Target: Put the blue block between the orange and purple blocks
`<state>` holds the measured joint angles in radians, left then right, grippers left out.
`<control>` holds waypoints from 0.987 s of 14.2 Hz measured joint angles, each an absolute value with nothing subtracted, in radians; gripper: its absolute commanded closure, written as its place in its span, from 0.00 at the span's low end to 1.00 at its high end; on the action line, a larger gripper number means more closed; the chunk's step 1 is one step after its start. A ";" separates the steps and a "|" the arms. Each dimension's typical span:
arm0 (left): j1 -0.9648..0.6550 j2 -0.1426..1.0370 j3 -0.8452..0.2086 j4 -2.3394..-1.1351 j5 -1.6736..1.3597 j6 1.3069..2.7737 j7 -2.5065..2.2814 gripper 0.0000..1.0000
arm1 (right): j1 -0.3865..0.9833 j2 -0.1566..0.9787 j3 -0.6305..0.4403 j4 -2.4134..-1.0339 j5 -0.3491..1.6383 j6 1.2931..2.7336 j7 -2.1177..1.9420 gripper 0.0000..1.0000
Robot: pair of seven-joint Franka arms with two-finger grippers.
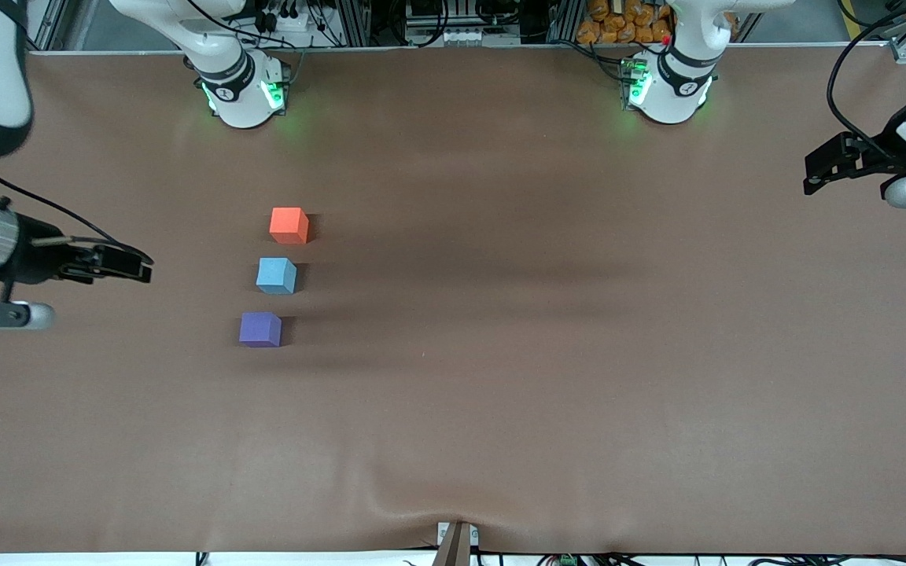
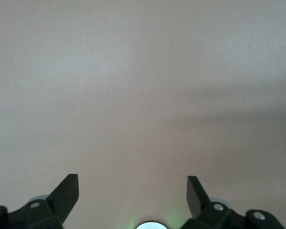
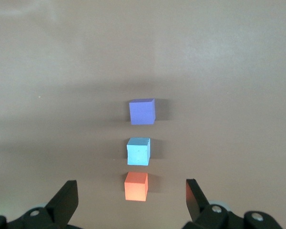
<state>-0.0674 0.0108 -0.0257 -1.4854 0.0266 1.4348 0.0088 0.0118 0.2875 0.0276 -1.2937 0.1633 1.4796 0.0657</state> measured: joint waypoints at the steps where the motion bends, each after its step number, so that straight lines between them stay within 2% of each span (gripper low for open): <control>1: -0.068 0.011 -0.028 -1.485 0.026 1.428 0.009 0.00 | 0.013 0.280 0.036 -1.274 0.155 1.460 0.066 0.00; 5: -0.069 0.011 -0.029 -1.485 0.026 1.423 0.009 0.00 | -0.010 0.234 0.033 -1.186 0.094 1.280 0.066 0.00; 7: -0.070 0.011 -0.029 -1.485 0.024 1.423 0.009 0.00 | -0.019 0.170 0.018 -1.188 0.090 1.259 0.068 0.00; 11: -0.070 0.011 -0.029 -1.485 0.024 1.422 0.009 0.00 | -0.020 -0.018 -0.018 -1.461 0.087 1.422 0.067 0.00; 14: -0.071 0.011 -0.029 -1.485 0.023 1.422 0.009 0.00 | -0.019 -0.050 -0.016 -1.548 0.087 1.451 0.066 0.00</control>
<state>-0.0706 0.0108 -0.0292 -1.4851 0.0230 1.4220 0.0087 -0.0194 -0.0501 -0.0164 -1.5476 0.0867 1.4511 0.0660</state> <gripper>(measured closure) 0.000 0.000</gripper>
